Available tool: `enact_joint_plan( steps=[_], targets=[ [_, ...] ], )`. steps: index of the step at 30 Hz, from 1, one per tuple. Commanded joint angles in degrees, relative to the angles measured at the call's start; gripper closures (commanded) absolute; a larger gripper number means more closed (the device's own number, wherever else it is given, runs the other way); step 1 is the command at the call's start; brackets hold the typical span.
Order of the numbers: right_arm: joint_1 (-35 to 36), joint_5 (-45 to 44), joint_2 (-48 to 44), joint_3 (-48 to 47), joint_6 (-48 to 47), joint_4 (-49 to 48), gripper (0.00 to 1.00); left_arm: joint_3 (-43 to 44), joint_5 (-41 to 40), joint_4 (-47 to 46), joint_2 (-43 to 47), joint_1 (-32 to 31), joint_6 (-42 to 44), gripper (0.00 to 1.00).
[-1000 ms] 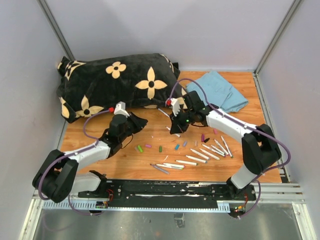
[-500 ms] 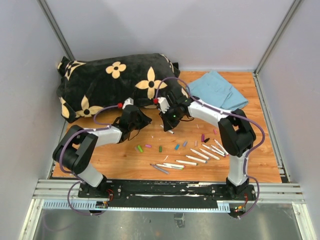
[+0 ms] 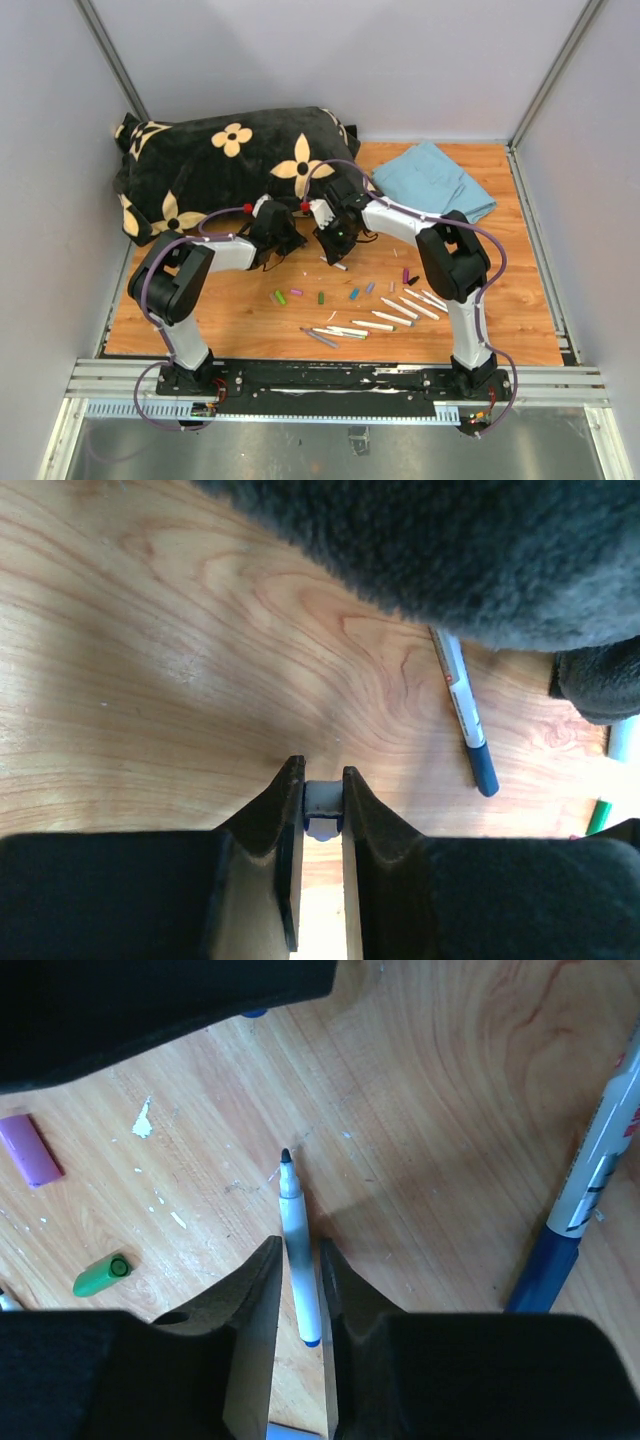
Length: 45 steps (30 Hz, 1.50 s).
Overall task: Open the pen caps
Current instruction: Place the pen cap at the center of the board, then pick up the pen from the center of the board.
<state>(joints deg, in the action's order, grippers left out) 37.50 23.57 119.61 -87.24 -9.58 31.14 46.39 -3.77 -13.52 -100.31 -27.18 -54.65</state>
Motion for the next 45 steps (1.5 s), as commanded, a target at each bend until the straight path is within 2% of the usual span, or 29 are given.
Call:
enact_joint_plan(
  steps=[1,8,11,16,20,28,30,33,41,45],
  targets=[
    [0.8,-2.9,0.5,-1.0,-0.1,2.0,0.76,0.4,-0.4,3.0,0.2,0.5,-1.1,0.75],
    [0.7,-2.3,-1.6,-1.5,-1.6,2.7,0.71,-0.5,-1.4,3.5,2.7,0.5,-0.9,0.52],
    [0.4,-1.4,-4.2,-1.5,-3.5,3.0,0.69,-0.7,-1.6,3.7,4.3,0.5,-0.7,0.50],
    [-1.2,0.9,-10.7,-0.7,-9.7,3.2,0.62,-2.1,-1.5,4.5,10.1,0.5,1.0,0.48],
    [-3.6,1.1,-12.7,-0.5,-15.0,2.6,0.52,-5.4,-1.2,4.0,18.0,0.5,3.4,0.44],
    [-4.4,-1.4,-3.3,-8.8,-18.5,5.2,0.51,-21.1,4.4,-5.5,37.0,0.5,14.0,0.25],
    [-4.4,-4.3,-0.7,-11.4,-17.6,5.6,0.51,-25.7,6.0,-8.9,41.5,0.5,15.1,0.17],
    [-4.4,-7.7,3.7,-16.4,-16.7,7.7,0.51,-31.0,7.2,-11.5,47.7,0.5,15.4,0.10],
    [-4.0,-12.1,10.3,-22.1,-14.8,9.8,0.53,-35.9,7.9,-10.7,57.7,0.5,15.4,0.09],
    [-3.5,-12.0,11.6,-22.3,-14.8,10.4,0.60,-36.9,7.9,-10.2,59.0,0.5,15.1,0.09]
  ],
)
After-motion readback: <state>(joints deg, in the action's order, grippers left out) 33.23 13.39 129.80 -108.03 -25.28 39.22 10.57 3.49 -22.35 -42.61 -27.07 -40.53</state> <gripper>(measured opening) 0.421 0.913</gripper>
